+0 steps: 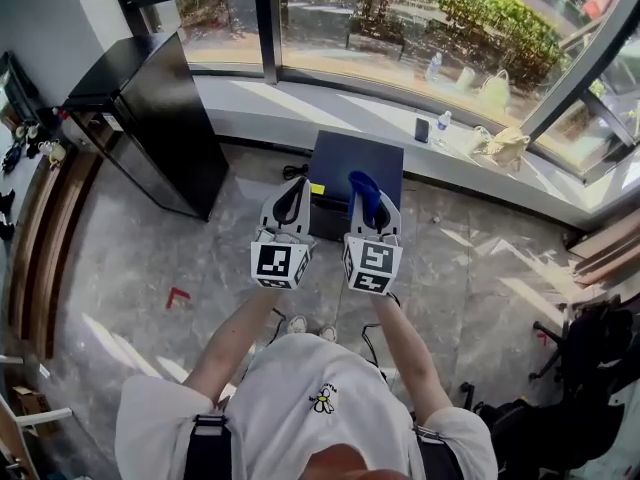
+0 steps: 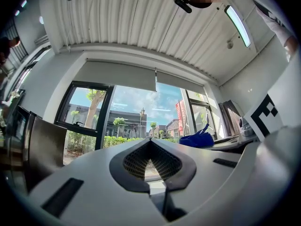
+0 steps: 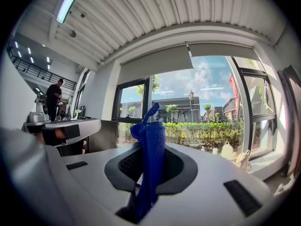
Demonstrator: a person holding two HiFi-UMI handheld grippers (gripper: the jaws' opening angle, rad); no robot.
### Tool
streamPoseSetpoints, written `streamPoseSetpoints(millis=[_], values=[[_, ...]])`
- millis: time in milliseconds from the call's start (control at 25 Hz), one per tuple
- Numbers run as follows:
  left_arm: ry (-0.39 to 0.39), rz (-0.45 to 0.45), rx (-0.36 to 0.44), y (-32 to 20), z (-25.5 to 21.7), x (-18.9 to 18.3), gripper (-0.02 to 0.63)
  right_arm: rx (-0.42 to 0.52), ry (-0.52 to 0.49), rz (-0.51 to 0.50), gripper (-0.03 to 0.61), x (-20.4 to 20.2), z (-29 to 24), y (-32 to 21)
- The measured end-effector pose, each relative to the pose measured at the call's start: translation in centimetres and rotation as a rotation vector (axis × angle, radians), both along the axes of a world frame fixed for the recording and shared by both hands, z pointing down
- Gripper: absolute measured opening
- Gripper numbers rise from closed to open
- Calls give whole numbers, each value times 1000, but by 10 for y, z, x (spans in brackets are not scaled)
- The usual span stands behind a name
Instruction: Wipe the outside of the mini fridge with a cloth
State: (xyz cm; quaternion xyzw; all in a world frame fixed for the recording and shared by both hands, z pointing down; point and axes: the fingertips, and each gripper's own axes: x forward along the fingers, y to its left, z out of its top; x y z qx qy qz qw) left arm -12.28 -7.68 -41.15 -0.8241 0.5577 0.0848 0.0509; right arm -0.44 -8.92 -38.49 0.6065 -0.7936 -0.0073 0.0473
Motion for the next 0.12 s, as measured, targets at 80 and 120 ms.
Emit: streamPoseSetpoints(millis=[80,120], values=[[6,-2,-2,4,0,-3,5,6,4,-6,61,-3,-4,4],[10,-3,-2,5,-1,-5,5,11,7,-10,61,-5,-6,6]])
